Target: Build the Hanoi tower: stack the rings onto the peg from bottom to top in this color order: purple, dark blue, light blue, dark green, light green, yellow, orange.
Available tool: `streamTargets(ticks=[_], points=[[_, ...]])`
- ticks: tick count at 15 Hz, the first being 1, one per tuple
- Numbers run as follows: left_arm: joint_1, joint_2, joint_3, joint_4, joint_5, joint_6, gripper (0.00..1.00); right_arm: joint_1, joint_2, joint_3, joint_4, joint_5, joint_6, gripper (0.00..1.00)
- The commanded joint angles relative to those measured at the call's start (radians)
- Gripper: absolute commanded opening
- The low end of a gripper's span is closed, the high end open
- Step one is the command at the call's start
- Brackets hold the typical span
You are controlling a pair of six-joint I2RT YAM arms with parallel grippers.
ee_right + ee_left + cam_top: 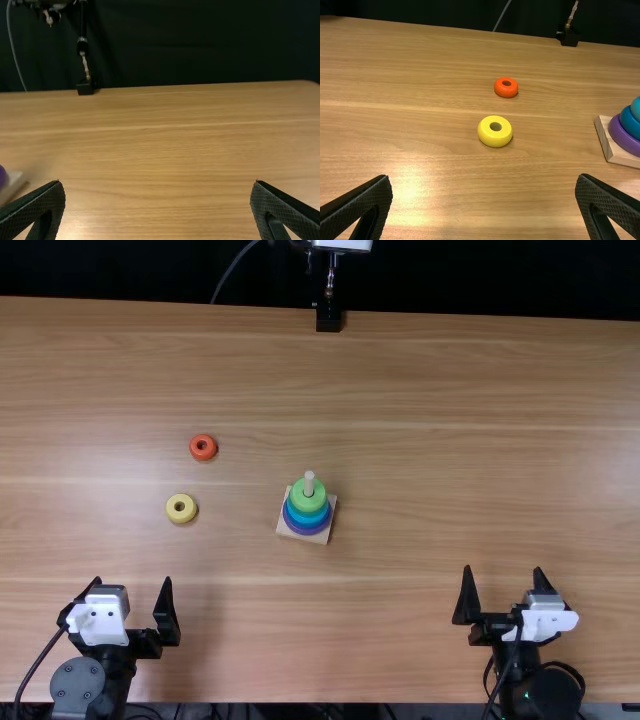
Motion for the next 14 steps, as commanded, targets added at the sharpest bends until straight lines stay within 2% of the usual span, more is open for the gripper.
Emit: streamTargets(ticks=[1,7,14], points=[[-0.004,-0.012,-0.111,-0.076,0.010,0.002,1.00,-0.010,-0.013,-0.018,-0.052,-0.009,-0.091,1.00],[-0.004,-0.012,-0.111,-0.076,0.010,0.002,1.00,-0.011,-0.013,-0.018,-0.174,-0.007,-0.091,1.00],[-0.004,-0.012,-0.111,-0.076,0.010,0.002,1.00,-0.011,-0.013,-0.018,-0.176,-0.007,-0.094,1.00]])
